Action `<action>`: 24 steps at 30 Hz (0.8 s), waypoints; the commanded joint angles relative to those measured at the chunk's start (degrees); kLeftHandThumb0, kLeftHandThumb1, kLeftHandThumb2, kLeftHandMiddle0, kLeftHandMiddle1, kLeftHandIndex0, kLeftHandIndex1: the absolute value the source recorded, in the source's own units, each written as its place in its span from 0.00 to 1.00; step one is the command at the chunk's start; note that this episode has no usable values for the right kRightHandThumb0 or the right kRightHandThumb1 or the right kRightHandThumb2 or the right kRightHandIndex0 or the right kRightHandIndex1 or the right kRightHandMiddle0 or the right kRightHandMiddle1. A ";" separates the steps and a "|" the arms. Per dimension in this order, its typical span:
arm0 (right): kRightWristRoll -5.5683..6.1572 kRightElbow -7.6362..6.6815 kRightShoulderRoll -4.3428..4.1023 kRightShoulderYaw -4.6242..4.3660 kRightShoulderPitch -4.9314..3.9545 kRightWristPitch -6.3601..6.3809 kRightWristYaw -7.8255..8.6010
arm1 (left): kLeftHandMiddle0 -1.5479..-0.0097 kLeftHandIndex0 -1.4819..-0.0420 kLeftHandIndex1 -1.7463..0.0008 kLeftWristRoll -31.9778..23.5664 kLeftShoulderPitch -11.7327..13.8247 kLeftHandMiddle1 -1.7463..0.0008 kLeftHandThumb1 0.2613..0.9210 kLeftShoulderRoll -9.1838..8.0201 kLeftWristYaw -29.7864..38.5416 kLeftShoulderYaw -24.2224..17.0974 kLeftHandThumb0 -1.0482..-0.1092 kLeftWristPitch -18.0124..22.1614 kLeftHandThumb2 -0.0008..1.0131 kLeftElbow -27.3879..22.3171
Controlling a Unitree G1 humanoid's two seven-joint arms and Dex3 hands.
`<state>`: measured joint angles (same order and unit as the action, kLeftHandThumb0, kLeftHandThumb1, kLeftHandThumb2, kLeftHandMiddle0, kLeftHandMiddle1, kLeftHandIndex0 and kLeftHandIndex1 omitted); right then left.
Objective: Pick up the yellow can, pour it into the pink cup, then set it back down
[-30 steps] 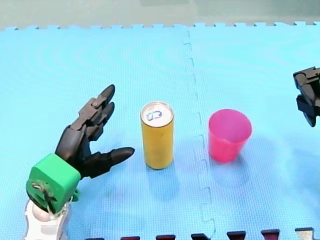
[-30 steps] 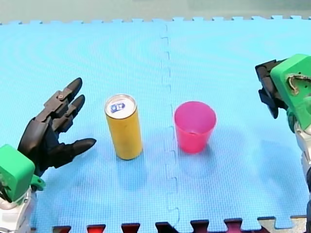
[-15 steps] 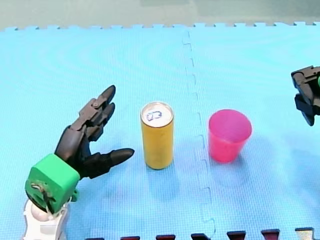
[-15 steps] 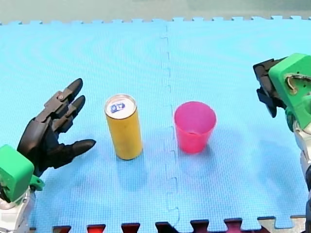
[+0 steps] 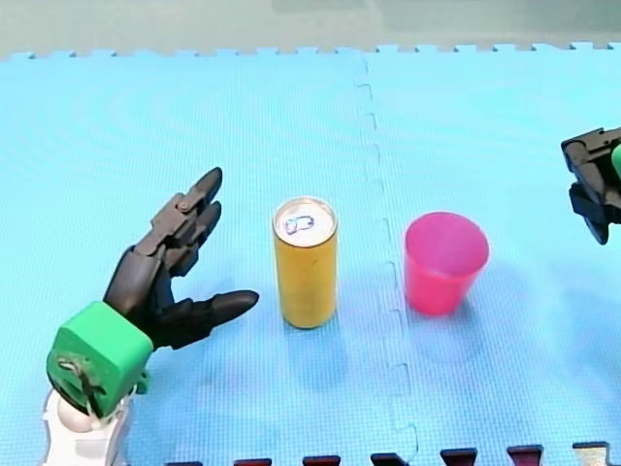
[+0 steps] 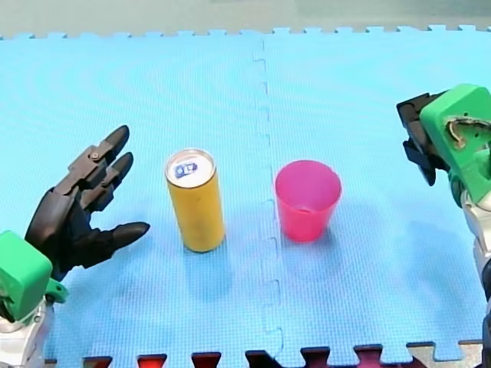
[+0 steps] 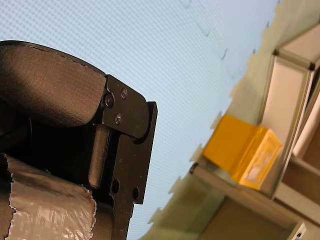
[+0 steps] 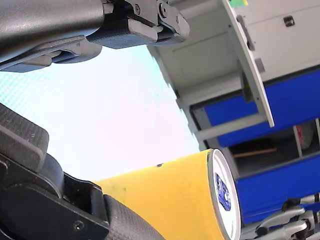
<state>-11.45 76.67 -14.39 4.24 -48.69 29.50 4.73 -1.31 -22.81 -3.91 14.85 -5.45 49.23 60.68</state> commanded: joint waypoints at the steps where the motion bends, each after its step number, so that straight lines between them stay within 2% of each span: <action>1: 0.09 -0.01 -0.22 -0.03 -0.28 -0.06 -0.16 | 0.86 0.87 1.00 0.04 0.08 1.00 0.74 -0.29 -0.28 0.12 0.08 -0.02 0.00 -0.21; 24: -0.02 0.11 -0.34 -0.05 -0.15 0.18 -0.21 | 0.86 0.88 1.00 0.36 0.01 1.00 0.75 -0.59 -0.83 0.58 0.06 -0.82 0.00 -0.52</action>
<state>-11.55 76.69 -14.46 4.16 -48.68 29.53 4.71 -0.70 -22.66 -4.16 13.99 -4.83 48.63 60.29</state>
